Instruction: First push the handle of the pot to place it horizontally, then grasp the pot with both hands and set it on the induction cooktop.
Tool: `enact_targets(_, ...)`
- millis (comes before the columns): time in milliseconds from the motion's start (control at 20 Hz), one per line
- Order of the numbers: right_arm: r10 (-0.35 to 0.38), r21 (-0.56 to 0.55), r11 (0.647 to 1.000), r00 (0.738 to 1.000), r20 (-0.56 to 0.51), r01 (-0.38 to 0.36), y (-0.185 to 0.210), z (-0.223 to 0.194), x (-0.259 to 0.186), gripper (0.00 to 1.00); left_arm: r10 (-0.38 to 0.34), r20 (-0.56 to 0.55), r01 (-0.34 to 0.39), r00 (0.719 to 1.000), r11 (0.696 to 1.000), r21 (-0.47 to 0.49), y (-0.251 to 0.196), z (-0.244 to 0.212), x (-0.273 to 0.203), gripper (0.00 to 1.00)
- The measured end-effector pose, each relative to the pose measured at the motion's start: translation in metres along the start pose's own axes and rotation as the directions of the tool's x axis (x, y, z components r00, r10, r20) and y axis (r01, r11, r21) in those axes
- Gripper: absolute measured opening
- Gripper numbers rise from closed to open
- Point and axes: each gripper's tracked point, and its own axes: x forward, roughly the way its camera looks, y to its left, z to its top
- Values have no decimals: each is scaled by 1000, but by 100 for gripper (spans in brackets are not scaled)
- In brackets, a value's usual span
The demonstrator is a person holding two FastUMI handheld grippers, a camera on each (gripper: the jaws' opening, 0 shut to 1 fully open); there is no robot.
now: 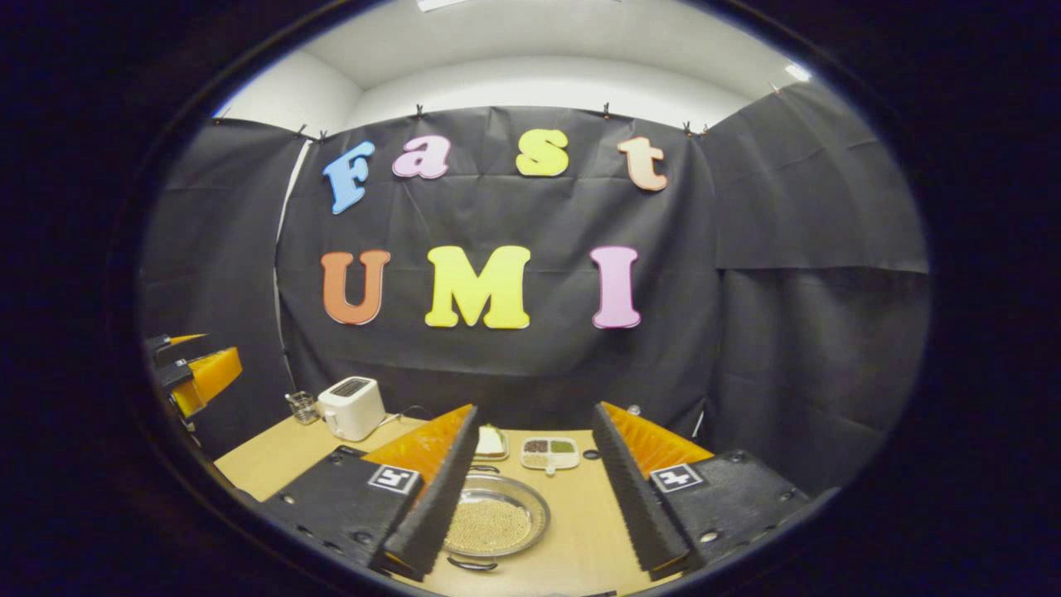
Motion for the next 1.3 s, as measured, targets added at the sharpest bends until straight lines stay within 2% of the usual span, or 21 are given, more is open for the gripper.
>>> enact_targets(50, 29, 12, 1000, 999, -12, -29, 8, -3, 2, 75, 1, 0, -1, 1000, 1000, 1, 0, 0, 0, 96)
enact_targets(100, 54, 22, 998, 998, -31, -53, 14, -8, 3, 58, 4, -1, -4, 1000, 1000, 3, 1, -1, 0, 96)
enact_targets(150, 68, 26, 997, 997, -48, -67, 17, -13, 4, 48, 7, -4, -7, 1000, 1000, 3, 1, -3, 0, 96)
enact_targets(200, 82, 28, 996, 995, -63, -80, 19, -17, 7, 26, 8, -8, -8, 1000, 1000, 0, 1, -4, 0, 96)
enact_targets(300, 112, 31, 994, 989, -101, -109, 27, -30, 12, 9, 15, -15, -15, 1000, 1000, -4, 3, -6, 0, 96)
enact_targets(350, 132, 50, 991, 984, -124, -126, 35, -37, 15, 5, 20, -19, -20, 1000, 1000, -6, 5, -9, -1, 96)
enact_targets(500, 191, 95, 980, 959, -208, -174, 50, -63, 23, 0, 32, -26, -32, 999, 999, -8, 12, -15, -1, 96)
enact_targets(800, 231, 69, 973, 896, -379, -221, 79, -144, 38, 4, 63, -51, -64, 997, 998, -14, 23, -29, 0, 96)
enact_targets(900, 241, 65, 969, 867, -436, -237, 93, -177, 41, 4, 69, -65, -70, 996, 998, -12, 26, -36, 1, 96)
enact_targets(950, 254, 69, 966, 850, -462, -251, 102, -193, 39, 0, 75, -72, -76, 995, 997, -8, 28, -39, 1, 96)
enact_targets(1000, 259, 63, 963, 836, -484, -262, 110, -207, 39, 4, 81, -74, -82, 994, 997, -7, 31, -40, 0, 96)
enact_targets(1050, 255, 47, 962, 824, -507, -269, 114, -223, 38, 0, 85, -79, -86, 993, 996, -8, 33, -43, 0, 96)
enact_targets(1100, 264, 46, 958, 811, -522, -282, 121, -237, 36, 4, 89, -81, -90, 993, 996, -7, 35, -44, -1, 96)
enact_targets(1150, 263, 43, 957, 797, -543, -287, 127, -253, 34, 1, 93, -84, -94, 992, 996, -4, 37, -46, -1, 96)
enact_targets(1300, 263, 42, 953, 754, -601, -299, 141, -295, 28, 4, 109, -91, -109, 990, 994, 2, 45, -49, -5, 96)
